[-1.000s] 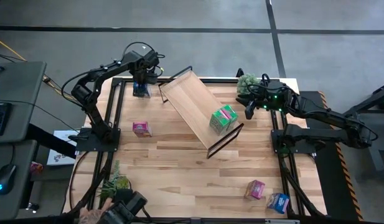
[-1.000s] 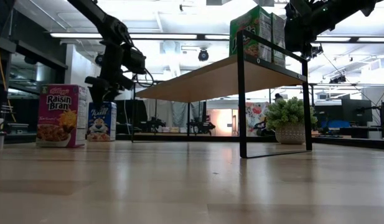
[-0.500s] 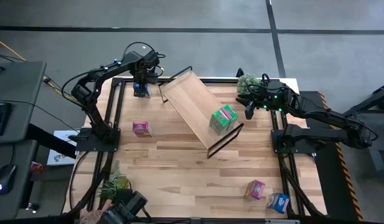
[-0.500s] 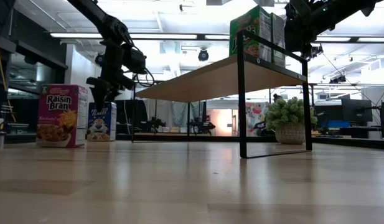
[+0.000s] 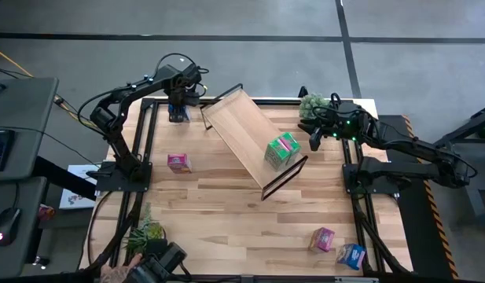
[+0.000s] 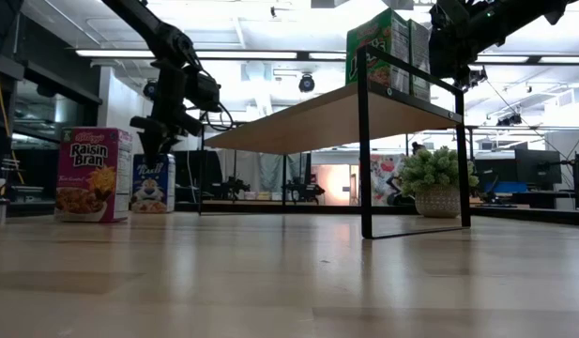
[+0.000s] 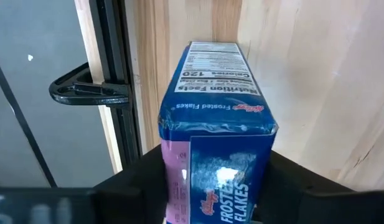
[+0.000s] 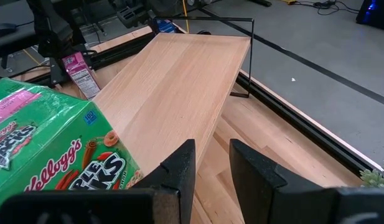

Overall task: Stack cereal on shelf
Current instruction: Put the top blue cereal box on the shelf, then put the bottom purple cereal box on the shelf

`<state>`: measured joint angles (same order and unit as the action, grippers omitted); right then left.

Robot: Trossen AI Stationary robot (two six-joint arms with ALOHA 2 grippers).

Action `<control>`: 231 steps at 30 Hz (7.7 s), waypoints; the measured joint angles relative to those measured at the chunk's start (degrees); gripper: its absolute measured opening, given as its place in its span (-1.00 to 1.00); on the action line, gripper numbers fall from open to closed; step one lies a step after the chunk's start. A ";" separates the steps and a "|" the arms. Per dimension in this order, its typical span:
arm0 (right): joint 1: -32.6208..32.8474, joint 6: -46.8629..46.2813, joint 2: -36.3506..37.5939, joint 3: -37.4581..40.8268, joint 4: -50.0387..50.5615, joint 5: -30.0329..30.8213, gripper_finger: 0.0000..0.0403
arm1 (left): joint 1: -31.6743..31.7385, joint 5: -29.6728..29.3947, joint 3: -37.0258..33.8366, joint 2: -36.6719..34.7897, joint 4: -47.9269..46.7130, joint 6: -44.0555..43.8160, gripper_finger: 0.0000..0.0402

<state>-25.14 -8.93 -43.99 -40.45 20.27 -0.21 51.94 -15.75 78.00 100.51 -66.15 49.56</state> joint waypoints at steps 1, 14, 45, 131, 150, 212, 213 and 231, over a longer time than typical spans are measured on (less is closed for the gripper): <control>0.00 0.00 0.00 0.00 -0.01 0.00 -0.54 | -0.10 -0.03 0.00 0.00 0.00 0.00 -0.16; 0.00 0.00 0.00 0.00 -0.04 0.02 -0.54 | -2.02 -5.82 5.31 0.00 -2.32 -1.63 -0.37; 0.01 -0.10 0.02 0.00 -0.04 0.00 -0.54 | -43.24 -3.14 51.47 0.56 -8.65 -10.67 -0.37; 0.04 -1.49 0.02 0.02 1.75 -2.21 -0.54 | -46.07 -12.35 51.17 17.20 -0.72 9.22 0.25; 0.06 -0.61 0.02 0.02 1.75 -2.16 -0.54 | -41.64 -1.25 55.95 4.44 -12.11 -22.51 0.15; 68.98 -100.08 -22.51 -30.45 47.93 0.57 -0.54 | -45.22 11.54 -57.59 -56.19 91.34 -47.41 0.01; 70.47 -103.03 -23.50 -30.45 47.92 1.16 -0.54 | -45.22 11.54 -57.59 -56.19 91.34 -47.41 0.01; 73.92 -124.66 -44.30 -45.60 55.73 -0.47 -0.54 | -45.26 11.65 -57.59 -56.17 89.07 -50.23 0.02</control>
<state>48.78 -133.59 -88.29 -86.05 76.00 -0.68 6.68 -4.10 20.40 44.34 22.92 -0.67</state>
